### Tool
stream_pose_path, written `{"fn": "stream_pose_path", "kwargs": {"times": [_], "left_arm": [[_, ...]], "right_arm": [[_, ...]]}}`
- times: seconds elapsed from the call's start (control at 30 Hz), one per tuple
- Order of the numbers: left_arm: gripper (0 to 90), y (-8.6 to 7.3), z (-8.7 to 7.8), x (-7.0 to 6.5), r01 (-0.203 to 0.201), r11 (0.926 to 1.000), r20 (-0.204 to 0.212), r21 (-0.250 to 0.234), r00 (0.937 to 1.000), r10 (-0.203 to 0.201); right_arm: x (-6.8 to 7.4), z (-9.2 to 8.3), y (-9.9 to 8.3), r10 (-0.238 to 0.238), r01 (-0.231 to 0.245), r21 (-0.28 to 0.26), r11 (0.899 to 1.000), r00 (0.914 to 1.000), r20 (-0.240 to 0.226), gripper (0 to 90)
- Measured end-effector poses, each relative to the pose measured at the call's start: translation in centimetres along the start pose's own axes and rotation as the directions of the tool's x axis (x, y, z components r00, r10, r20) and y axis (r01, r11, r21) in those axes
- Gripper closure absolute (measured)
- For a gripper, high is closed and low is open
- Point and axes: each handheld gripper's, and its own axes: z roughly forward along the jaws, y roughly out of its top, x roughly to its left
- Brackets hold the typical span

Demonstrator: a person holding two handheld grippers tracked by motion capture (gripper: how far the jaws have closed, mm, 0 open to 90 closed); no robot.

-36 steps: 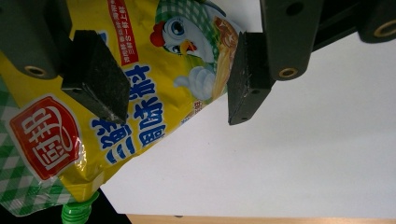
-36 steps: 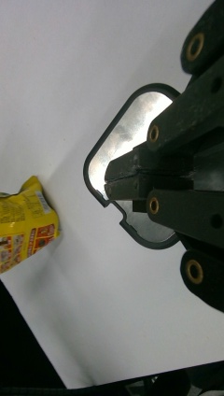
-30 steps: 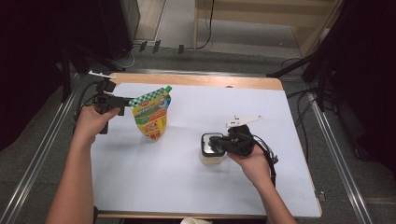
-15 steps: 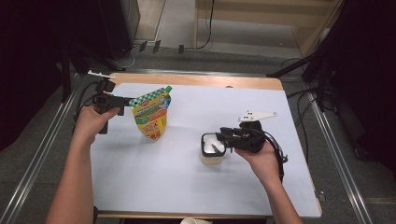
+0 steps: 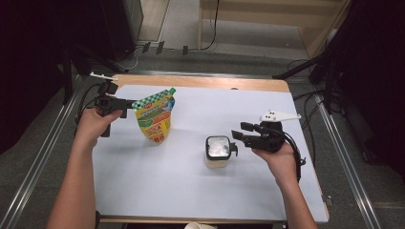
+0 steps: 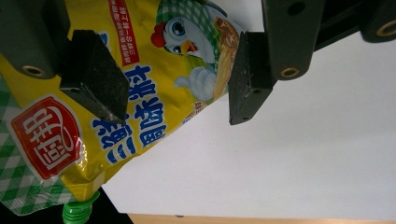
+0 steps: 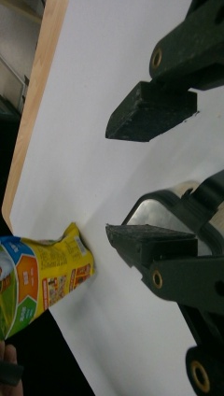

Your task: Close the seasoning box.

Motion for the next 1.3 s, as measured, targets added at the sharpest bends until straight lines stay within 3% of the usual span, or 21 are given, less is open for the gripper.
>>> {"fn": "stream_pose_path", "kwargs": {"times": [0.23, 0.47, 0.6, 0.77, 0.97, 1.13, 1.3], "left_arm": [[39.3, 0.0, 0.1, 0.1, 0.002, 1.0, 0.0, 0.003, 1.0, -0.002], [39.3, -0.1, 0.1, 0.2, 0.007, 1.0, -0.002, 0.006, 1.0, -0.007], [39.1, -0.1, 0.2, 0.3, 0.009, 0.9999, -0.003, 0.009, 1.0, -0.009], [39.0, -0.1, 0.3, 0.3, 0.011, 0.9999, -0.005, 0.012, 0.9999, -0.011], [38.9, -0.1, 0.3, 0.3, 0.008, 0.9999, -0.005, 0.013, 1.0, -0.008], [38.9, -0.2, 0.3, 0.5, 0.013, 0.9999, -0.007, 0.01, 0.9999, -0.013], [38.9, -0.2, 0.3, 0.6, 0.013, 0.9999, -0.007, 0.006, 0.9999, -0.013]], "right_arm": [[-1.2, -0.5, -0.5, 0.016, -0.015, -0.015, 1.0, 0.9991, 0.041, 42.6], [-2.9, -0.7, -1.7, 0.028, -0.026, -0.019, 0.999, 0.9919, 0.124, 35.9], [-4.1, -0.6, -2.6, 0.061, -0.058, -0.03, 0.998, 0.9896, 0.13, 32.6], [-5.0, -0.3, -3.6, 0.067, -0.065, -0.02, 0.998, 0.9851, 0.158, 29.6], [-6.0, 0.3, -4.7, 0.11, -0.112, 0.001, 0.994, 0.9773, 0.181, 28.5], [-6.7, 0.8, -5.3, 0.114, -0.127, 0.054, 0.99, 0.9728, 0.202, 24.9], [-7.2, 0.8, -5.6, 0.12, -0.135, 0.056, 0.989, 0.9682, 0.22, 24.9]]}}
